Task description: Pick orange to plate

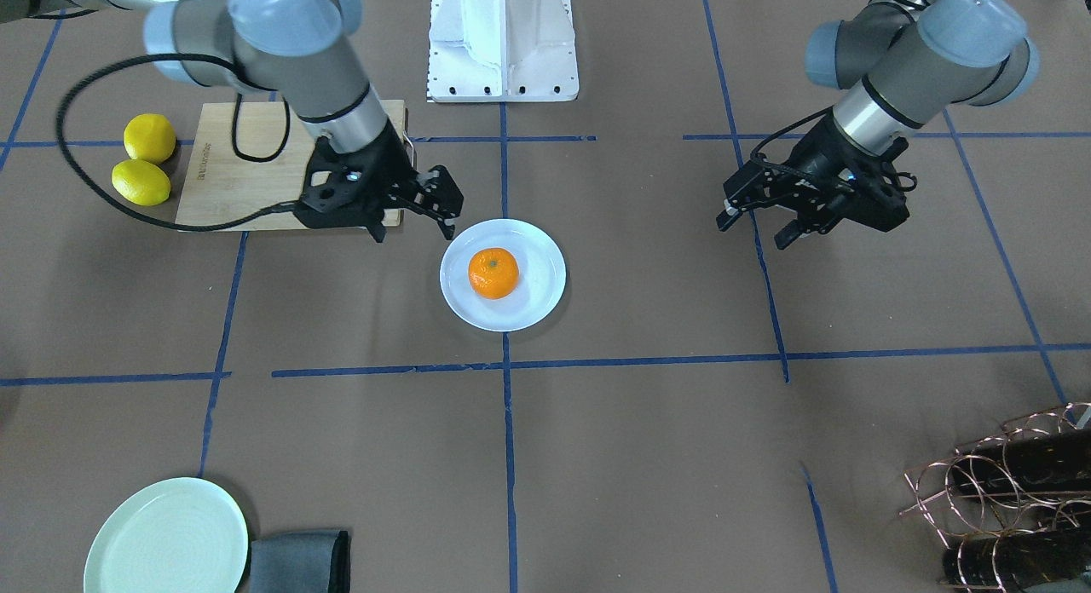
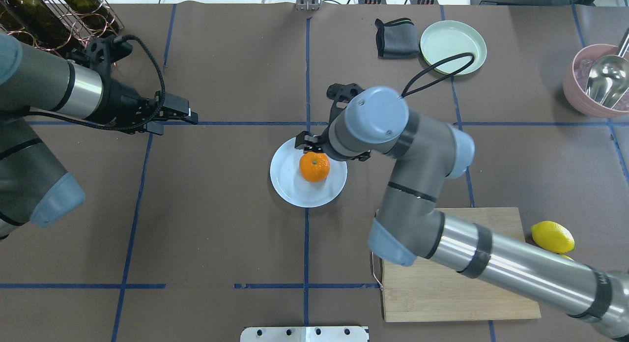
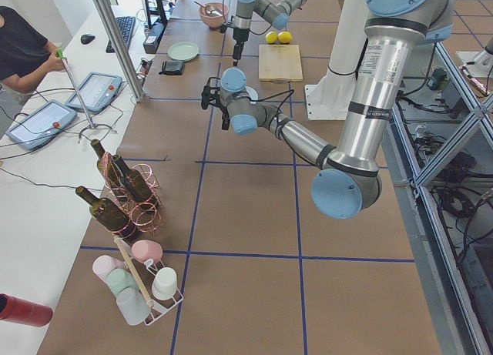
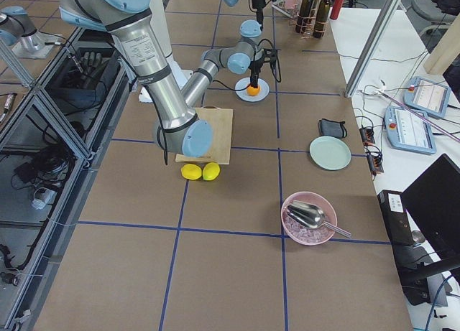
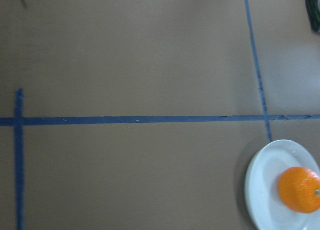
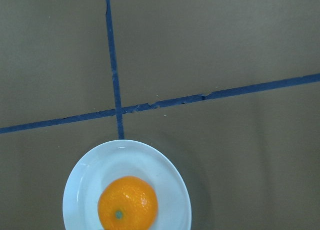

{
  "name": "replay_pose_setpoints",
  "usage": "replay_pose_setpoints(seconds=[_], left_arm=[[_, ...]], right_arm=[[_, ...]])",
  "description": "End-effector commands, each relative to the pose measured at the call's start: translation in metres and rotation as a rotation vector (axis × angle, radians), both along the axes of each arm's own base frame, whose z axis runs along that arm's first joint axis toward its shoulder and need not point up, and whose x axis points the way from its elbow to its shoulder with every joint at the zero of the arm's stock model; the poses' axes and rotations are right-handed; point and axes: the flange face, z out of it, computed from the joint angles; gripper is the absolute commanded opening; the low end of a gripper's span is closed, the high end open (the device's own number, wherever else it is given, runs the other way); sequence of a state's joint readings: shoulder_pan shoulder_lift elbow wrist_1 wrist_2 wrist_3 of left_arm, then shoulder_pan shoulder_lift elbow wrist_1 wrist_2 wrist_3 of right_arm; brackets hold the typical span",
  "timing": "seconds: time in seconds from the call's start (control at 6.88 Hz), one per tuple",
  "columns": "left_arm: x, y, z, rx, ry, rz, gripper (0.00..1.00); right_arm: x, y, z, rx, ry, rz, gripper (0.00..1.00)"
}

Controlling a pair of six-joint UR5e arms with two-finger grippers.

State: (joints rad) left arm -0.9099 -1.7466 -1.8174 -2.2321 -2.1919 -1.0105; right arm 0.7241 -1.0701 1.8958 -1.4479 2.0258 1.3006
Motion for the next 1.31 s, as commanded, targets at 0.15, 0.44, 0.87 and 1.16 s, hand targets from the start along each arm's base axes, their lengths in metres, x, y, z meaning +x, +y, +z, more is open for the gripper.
replay_pose_setpoints(seconds=[0.15, 0.44, 0.87, 1.16], left_arm=[[-0.121, 0.006, 0.112, 0.200, -0.222, 0.024, 1.00], [-0.211, -0.005, 0.156, 0.243, -0.301, 0.067, 1.00], [-0.318, -0.014, 0.190, 0.183, -0.437, 0.118, 1.00], [-0.330, -0.004, 0.199, 0.045, -0.376, 0.141, 1.00]], right_arm=[[0.217, -0.029, 0.138, 0.097, 0.087, -0.121, 1.00], [0.309, -0.048, 0.201, 0.180, 0.239, -0.261, 1.00], [0.404, -0.055, 0.304, 0.230, 0.306, -0.446, 1.00], [0.433, -0.045, 0.370, 0.189, 0.286, -0.486, 1.00]])
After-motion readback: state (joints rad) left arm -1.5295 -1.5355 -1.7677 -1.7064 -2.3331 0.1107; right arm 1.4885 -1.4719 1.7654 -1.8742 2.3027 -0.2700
